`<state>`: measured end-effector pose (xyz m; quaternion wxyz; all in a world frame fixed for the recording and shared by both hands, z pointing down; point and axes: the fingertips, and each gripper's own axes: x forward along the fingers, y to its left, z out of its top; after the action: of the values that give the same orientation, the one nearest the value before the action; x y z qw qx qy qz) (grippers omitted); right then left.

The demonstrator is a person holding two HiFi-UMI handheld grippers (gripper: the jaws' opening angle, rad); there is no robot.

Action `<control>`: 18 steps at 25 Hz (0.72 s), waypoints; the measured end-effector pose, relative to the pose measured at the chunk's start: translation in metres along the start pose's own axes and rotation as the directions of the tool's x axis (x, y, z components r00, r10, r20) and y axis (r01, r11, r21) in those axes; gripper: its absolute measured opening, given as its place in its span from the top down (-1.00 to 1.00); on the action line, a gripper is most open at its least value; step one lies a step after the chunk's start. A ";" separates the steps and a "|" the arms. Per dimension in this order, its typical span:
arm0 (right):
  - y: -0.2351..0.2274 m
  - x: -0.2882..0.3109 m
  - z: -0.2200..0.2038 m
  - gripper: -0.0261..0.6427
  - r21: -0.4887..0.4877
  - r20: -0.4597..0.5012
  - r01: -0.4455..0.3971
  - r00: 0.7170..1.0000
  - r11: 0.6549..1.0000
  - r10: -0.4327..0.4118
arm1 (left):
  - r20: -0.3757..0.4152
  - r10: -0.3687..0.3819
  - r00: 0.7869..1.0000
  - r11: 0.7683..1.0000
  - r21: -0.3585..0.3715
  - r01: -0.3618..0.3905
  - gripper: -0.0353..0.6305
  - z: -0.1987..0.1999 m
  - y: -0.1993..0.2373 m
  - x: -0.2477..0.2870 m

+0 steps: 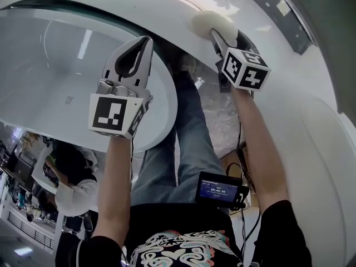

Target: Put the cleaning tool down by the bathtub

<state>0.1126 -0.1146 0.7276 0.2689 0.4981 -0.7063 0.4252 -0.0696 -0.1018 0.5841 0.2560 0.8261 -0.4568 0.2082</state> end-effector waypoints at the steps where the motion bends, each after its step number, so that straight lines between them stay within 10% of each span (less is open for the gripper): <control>1: 0.000 -0.001 0.001 0.00 -0.023 0.000 0.021 1.000 1.000 -0.021 | 0.002 -0.002 1.000 1.000 0.001 0.002 0.84 0.001 0.000 0.000; 18: -0.010 -0.016 0.018 0.00 -0.083 0.087 0.132 0.988 0.988 -0.125 | 0.005 -0.002 1.000 1.000 -0.012 0.002 0.84 0.000 0.004 0.003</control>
<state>0.1286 -0.1236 0.7094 0.2887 0.5472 -0.7012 0.3544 -0.0715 -0.1049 0.5867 0.2601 0.8256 -0.4577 0.2033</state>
